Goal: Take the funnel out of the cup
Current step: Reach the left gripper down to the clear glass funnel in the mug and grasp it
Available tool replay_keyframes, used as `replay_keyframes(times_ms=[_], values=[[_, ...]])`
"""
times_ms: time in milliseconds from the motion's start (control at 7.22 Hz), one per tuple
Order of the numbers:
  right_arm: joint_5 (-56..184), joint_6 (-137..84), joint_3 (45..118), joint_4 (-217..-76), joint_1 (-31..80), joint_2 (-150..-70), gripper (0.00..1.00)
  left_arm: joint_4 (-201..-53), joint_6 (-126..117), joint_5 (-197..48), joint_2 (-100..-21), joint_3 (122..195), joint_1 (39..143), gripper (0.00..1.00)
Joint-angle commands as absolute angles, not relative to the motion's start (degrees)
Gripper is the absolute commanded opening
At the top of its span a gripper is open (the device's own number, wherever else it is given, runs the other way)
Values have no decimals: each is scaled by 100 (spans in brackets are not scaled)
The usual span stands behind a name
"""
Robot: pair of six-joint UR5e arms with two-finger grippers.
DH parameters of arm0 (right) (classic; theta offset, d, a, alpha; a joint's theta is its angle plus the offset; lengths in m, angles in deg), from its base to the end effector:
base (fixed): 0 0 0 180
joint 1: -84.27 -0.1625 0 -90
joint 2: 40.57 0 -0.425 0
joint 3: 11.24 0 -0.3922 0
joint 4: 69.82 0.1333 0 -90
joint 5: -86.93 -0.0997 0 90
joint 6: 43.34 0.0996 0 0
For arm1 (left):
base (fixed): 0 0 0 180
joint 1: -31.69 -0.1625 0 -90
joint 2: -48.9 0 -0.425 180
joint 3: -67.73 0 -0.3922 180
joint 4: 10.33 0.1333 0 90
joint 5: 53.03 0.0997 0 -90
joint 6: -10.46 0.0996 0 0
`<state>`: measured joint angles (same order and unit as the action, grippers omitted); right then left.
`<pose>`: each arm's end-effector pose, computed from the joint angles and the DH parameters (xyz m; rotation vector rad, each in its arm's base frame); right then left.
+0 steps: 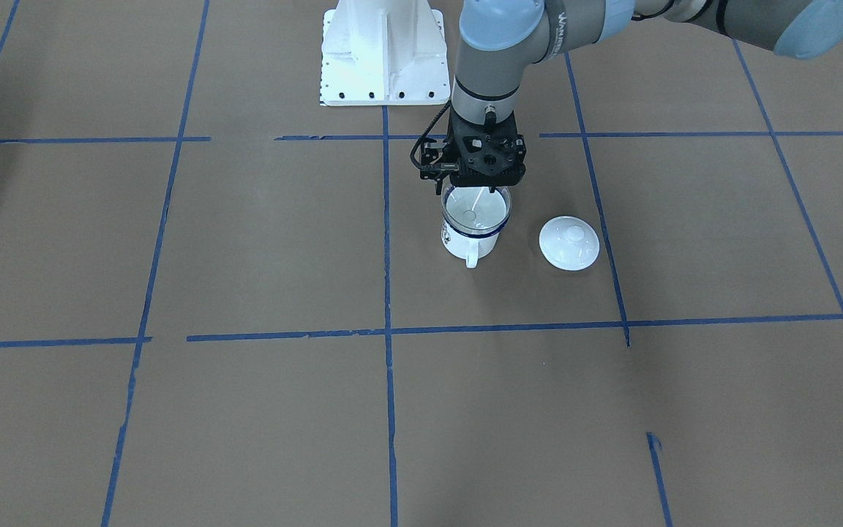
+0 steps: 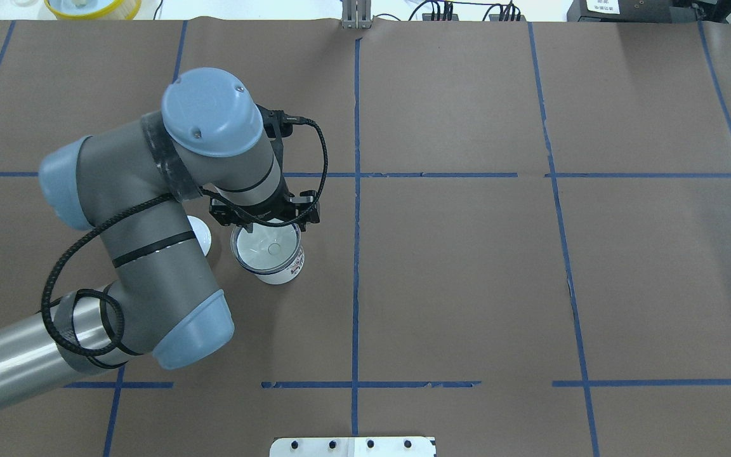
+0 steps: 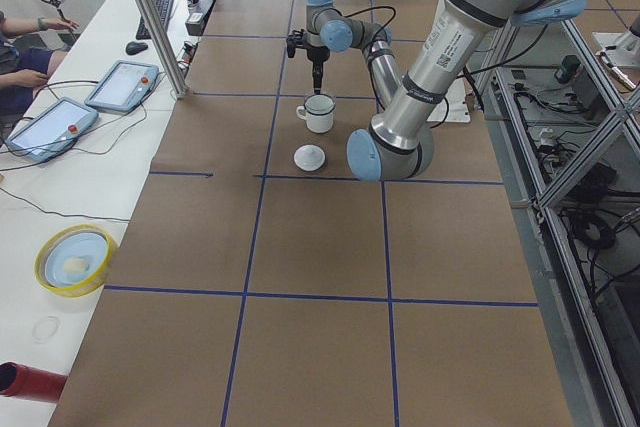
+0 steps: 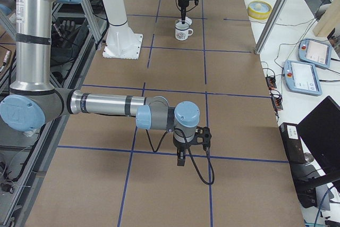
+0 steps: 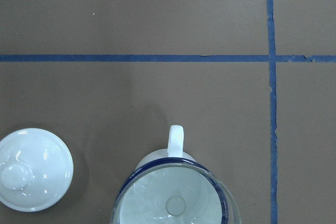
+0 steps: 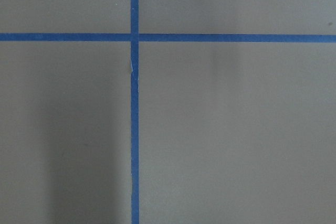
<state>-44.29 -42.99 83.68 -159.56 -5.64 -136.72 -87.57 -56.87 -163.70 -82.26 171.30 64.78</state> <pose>0.0670 -0.4451 0.6701 -0.0190 -0.7193 0.0104 0.4848 -0.4331 0.1649 0.0343 0.8008 -0.0399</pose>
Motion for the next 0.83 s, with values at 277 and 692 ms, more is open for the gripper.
replay_keyframes(times_ms=[277, 692], values=[[-4429, -4299, 8368, -15956, -564, -13672, 100, -9136, -5766, -16307, -8355, 16661, 6307, 54], [-4429, -4299, 8368, -15956, -564, -13672, 100, -9251, -5748, -16307, -8311, 16555, 6307, 26]])
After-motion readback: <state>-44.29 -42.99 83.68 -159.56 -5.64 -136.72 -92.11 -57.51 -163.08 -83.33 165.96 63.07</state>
